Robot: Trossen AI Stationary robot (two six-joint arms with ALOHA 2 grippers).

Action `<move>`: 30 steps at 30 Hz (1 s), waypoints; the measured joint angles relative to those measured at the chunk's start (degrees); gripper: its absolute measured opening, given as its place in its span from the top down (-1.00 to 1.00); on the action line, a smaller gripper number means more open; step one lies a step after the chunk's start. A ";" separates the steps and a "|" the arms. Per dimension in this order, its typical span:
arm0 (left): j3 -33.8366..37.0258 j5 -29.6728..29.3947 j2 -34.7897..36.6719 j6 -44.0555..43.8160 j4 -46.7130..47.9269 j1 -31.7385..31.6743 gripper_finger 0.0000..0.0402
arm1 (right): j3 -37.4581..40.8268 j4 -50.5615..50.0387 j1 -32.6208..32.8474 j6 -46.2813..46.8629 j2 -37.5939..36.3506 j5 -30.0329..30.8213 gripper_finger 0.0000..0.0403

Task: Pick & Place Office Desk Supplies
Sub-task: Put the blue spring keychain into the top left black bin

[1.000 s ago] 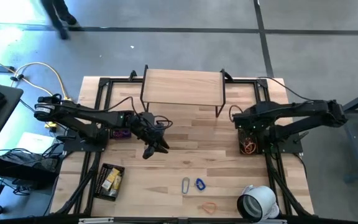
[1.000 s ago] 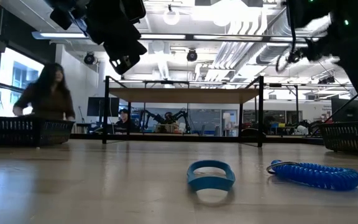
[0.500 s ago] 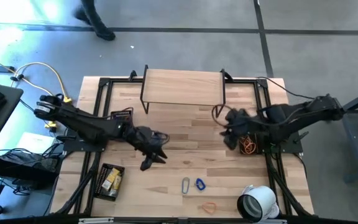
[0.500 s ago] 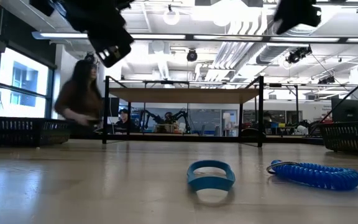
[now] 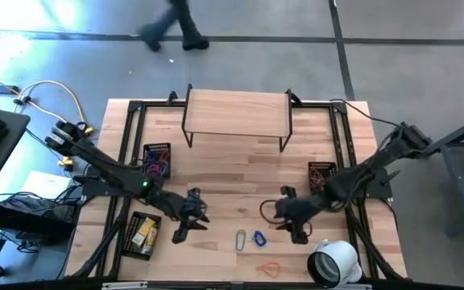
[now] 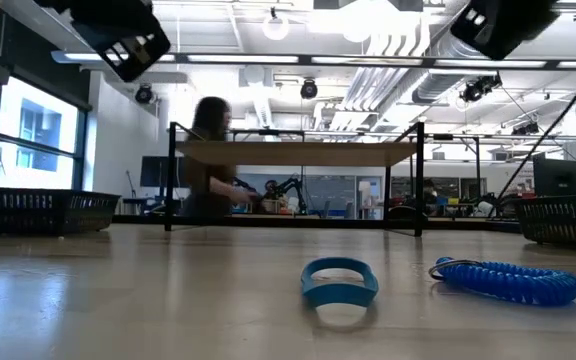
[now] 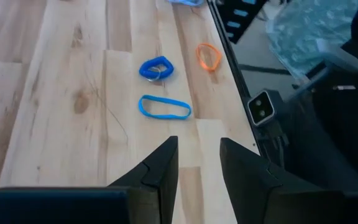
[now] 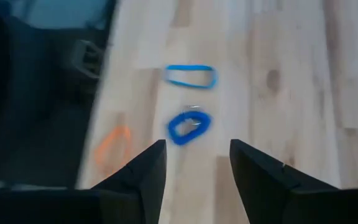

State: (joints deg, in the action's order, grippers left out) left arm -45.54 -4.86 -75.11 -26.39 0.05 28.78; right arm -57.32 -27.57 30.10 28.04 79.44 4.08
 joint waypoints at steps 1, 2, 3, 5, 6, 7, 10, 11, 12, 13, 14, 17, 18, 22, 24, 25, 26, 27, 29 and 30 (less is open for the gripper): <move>0.00 -1.42 0.00 -0.60 -0.22 0.72 0.43 | 0.00 0.26 0.28 -0.37 1.46 1.94 0.17; 0.00 -2.65 0.00 -1.06 -0.37 1.33 0.43 | 0.00 0.32 0.35 -0.84 2.92 3.80 0.17; 0.00 -3.87 0.00 -1.37 -0.51 1.83 0.43 | 0.00 0.43 0.25 -1.11 4.58 5.58 0.17; 0.00 -5.66 0.00 -1.51 -0.72 2.58 0.43 | 0.00 0.69 -0.19 -1.34 7.65 8.67 0.17; 0.00 -6.22 0.00 -1.51 -0.82 2.82 0.43 | 0.00 0.80 -0.52 -1.38 9.23 9.54 0.17; 0.00 -6.41 0.00 -1.51 -0.92 3.04 0.43 | 0.00 0.94 -0.90 -1.42 10.72 9.71 0.17; 0.00 -6.49 0.00 -1.51 -1.00 3.23 0.43 | 0.00 2.06 -1.95 -3.06 15.09 8.74 0.20; 0.00 -6.66 0.00 -1.51 -1.00 3.23 0.43 | 0.00 2.88 -2.15 -3.75 16.41 8.43 0.22; 0.00 -7.00 0.00 -1.51 -1.00 3.23 0.43 | 0.00 4.17 -2.20 -4.09 17.60 8.11 0.23; 0.00 -7.35 0.00 -1.49 -1.00 3.23 0.43 | 0.00 5.82 -2.17 -4.36 18.67 7.74 0.26; 0.00 -7.51 0.00 -1.49 -1.00 3.23 0.43 | 0.00 7.33 -2.09 -4.78 19.54 7.49 0.28; 0.00 -7.50 0.00 -1.49 -0.98 3.14 0.43 | 0.00 10.25 -1.89 -5.40 21.07 7.36 0.34; 0.00 -7.51 0.00 -1.49 -1.00 3.14 0.43 | 0.00 10.83 -1.93 -5.27 21.13 7.19 0.36; 0.00 -7.50 0.00 -0.75 -0.94 3.12 0.43 | 0.00 12.67 -1.89 -3.11 21.13 5.90 0.39; 0.00 -7.50 0.00 -0.65 -0.61 3.12 0.43 | -0.01 14.15 -1.49 -2.18 21.13 5.26 0.39; 0.00 -7.47 0.00 -0.65 -0.34 3.12 0.43 | -0.04 14.45 -1.27 -1.04 21.14 4.93 0.37; 0.00 -7.48 0.00 -0.65 -0.08 3.12 0.43 | -0.05 14.36 -1.11 0.77 21.21 4.92 0.36; 0.01 -7.47 0.00 -0.65 0.03 3.12 0.43 | -0.06 14.23 -1.13 2.69 21.36 4.80 0.33; 0.44 -7.47 0.00 -0.63 -0.23 3.12 0.43 | -0.04 14.09 -1.22 5.77 21.53 4.07 0.27; 0.76 -7.47 0.00 -0.63 -0.07 3.12 0.43 | -0.04 14.27 -1.23 6.68 21.79 3.77 0.23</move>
State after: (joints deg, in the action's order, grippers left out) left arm -44.78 -12.34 -75.11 -27.03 -0.01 31.90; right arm -57.36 -13.31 28.87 34.72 101.23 7.85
